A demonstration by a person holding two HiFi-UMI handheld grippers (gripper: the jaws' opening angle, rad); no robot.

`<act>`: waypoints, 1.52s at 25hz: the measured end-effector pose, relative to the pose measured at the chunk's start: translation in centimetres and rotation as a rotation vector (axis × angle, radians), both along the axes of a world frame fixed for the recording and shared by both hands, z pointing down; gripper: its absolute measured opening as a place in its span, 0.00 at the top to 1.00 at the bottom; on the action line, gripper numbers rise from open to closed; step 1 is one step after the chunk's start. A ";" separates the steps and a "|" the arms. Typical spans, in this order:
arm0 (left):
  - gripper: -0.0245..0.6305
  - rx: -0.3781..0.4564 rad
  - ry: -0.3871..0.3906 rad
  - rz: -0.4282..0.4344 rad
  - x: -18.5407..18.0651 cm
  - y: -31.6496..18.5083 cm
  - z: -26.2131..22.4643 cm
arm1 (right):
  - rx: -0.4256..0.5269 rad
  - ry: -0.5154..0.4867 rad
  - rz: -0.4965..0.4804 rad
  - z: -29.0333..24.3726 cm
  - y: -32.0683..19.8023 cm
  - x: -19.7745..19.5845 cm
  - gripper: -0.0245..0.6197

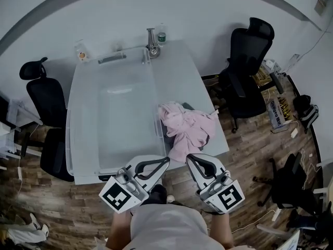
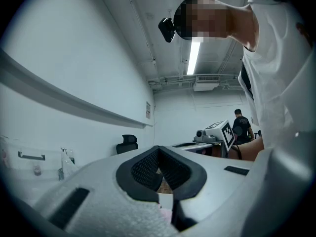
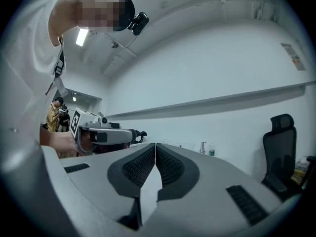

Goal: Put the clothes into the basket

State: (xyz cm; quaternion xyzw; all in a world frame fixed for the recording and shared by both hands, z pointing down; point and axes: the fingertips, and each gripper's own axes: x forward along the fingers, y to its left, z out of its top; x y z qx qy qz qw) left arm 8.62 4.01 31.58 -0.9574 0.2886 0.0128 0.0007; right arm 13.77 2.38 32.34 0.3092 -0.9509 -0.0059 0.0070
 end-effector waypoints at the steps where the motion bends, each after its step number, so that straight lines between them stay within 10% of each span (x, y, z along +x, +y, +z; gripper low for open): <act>1: 0.96 -0.005 -0.002 0.006 -0.2 -0.6 0.1 | -0.003 0.004 0.003 0.1 -0.6 -0.2 0.95; 24: 0.96 -0.017 0.003 0.120 -3.1 -9.3 1.4 | -0.091 0.185 0.194 2.8 -10.2 -1.5 0.95; 38: 0.96 -0.016 -0.053 0.086 -0.6 -12.6 2.3 | -0.139 0.394 0.143 6.5 -14.3 -0.2 0.86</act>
